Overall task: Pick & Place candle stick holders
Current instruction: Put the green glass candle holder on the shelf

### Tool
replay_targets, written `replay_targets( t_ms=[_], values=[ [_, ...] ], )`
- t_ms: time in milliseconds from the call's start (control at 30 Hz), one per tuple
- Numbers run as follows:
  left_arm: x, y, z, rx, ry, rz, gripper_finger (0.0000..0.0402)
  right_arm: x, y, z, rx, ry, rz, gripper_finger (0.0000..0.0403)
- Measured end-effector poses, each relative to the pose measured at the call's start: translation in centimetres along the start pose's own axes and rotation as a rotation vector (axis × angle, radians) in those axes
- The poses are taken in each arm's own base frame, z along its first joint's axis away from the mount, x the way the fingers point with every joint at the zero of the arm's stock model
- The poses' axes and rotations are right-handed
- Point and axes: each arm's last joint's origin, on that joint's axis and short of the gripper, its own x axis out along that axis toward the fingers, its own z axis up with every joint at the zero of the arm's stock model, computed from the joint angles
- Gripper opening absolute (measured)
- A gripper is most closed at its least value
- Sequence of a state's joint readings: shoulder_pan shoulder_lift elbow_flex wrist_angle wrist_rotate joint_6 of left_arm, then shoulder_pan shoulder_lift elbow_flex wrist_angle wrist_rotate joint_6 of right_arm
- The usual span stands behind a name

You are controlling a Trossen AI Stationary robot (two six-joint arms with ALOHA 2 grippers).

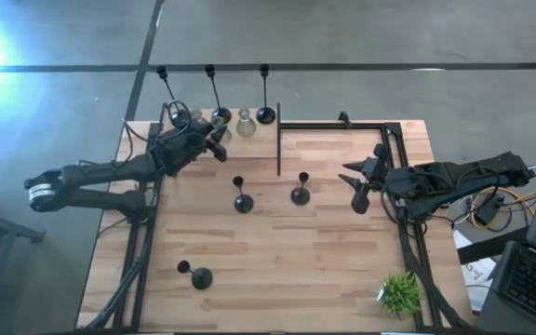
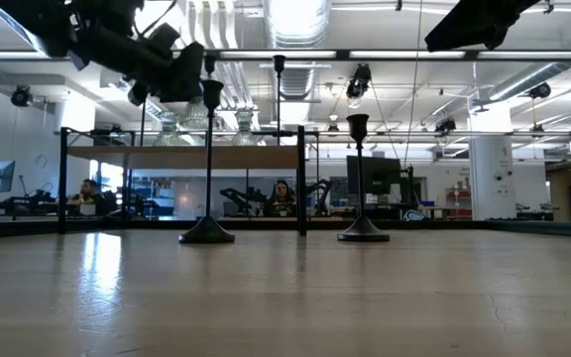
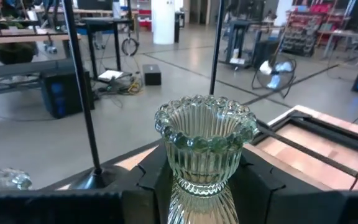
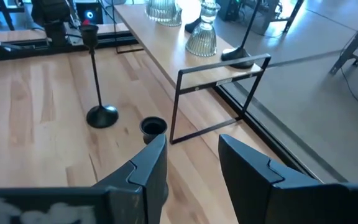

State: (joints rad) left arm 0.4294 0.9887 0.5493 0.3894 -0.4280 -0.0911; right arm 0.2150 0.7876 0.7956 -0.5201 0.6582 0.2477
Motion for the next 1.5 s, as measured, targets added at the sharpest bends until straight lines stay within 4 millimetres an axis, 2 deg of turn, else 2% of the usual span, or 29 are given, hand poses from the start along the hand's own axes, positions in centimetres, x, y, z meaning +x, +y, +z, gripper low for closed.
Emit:
replay_targets(
  t_ms=[167, 633, 1000, 1500],
  values=[
    [0.0, 0.2, -1.4, -0.004, 0.025, 0.0, 0.0126, 0.0, 0.1, 0.3, -0.018, -0.03, 0.007, 0.0144],
    [1.7, 0.4, -3.2, 0.082, 0.041, 0.039, 0.0126, 0.0, 0.1, 0.6, -0.038, -0.048, 0.011, 0.0127],
    [2.8, 1.5, -3.7, 0.051, 0.042, 0.08, 0.0126, 0.0, 0.1, 0.5, -0.046, -0.048, 0.012, 0.0137],
    [3.3, 2.4, -3.8, 0.047, 0.04, 0.112, 0.0126, 0.0, 0.1, 0.5, -0.053, -0.047, 0.012, 0.0123]
  ],
)
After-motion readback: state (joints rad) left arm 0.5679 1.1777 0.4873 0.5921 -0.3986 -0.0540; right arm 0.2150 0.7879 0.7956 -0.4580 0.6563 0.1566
